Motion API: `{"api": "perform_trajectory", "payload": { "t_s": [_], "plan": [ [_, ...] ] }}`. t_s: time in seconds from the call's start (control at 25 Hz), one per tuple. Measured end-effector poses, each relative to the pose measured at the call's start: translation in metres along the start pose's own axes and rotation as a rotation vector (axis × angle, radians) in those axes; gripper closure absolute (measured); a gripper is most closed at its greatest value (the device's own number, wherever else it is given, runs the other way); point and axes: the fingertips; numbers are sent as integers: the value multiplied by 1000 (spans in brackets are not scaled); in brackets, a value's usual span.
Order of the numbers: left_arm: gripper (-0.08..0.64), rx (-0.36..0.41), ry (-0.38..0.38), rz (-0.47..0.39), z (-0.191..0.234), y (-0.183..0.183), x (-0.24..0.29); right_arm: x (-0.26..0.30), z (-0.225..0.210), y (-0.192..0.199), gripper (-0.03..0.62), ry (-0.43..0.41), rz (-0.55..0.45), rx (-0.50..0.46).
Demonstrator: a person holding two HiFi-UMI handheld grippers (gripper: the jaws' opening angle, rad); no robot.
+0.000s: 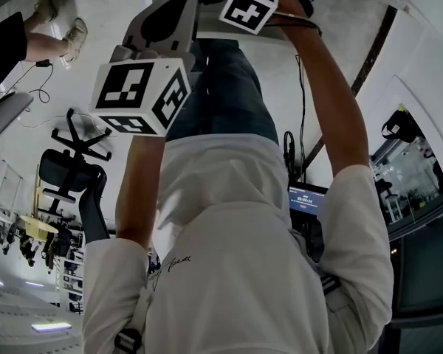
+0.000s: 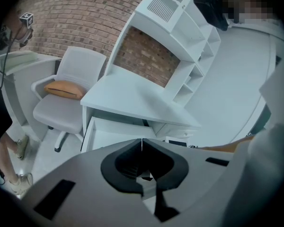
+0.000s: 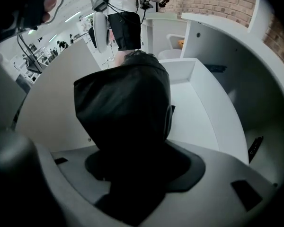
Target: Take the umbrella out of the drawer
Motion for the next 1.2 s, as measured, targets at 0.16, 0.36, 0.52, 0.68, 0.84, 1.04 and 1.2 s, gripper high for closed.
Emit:
{"api": "perform_trajectory", "payload": {
  "t_s": [0.16,0.36,0.52,0.68,0.84,1.04,1.2],
  "plan": [
    [543,1,3,-4,-1,0,-8,-4,2,-2,345,-4,-14,17],
    [543,-27,18,-4,1,2,-13,-11,6,-1,345,-1,-10,34],
    [543,-10,32,-6,-4,0,-18,-17,8,0,345,7,-14,30],
    [543,27,48,5,-10,2,-20,-23,8,0,345,4,-18,38],
    [543,35,44,11,-13,3,-22,-30,8,1,345,-1,-32,67],
    [543,35,43,10,-16,0,-25,-39,8,3,345,-3,-40,85],
    [543,31,44,14,-14,-1,-33,-43,13,-4,345,-10,-57,83]
  ]
}}
Point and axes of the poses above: the fingertips, and each gripper's own axes: x forward along the fingers, z to its left, y out of its underside, and after that the axes turned 5 degrees about -y, right-handed
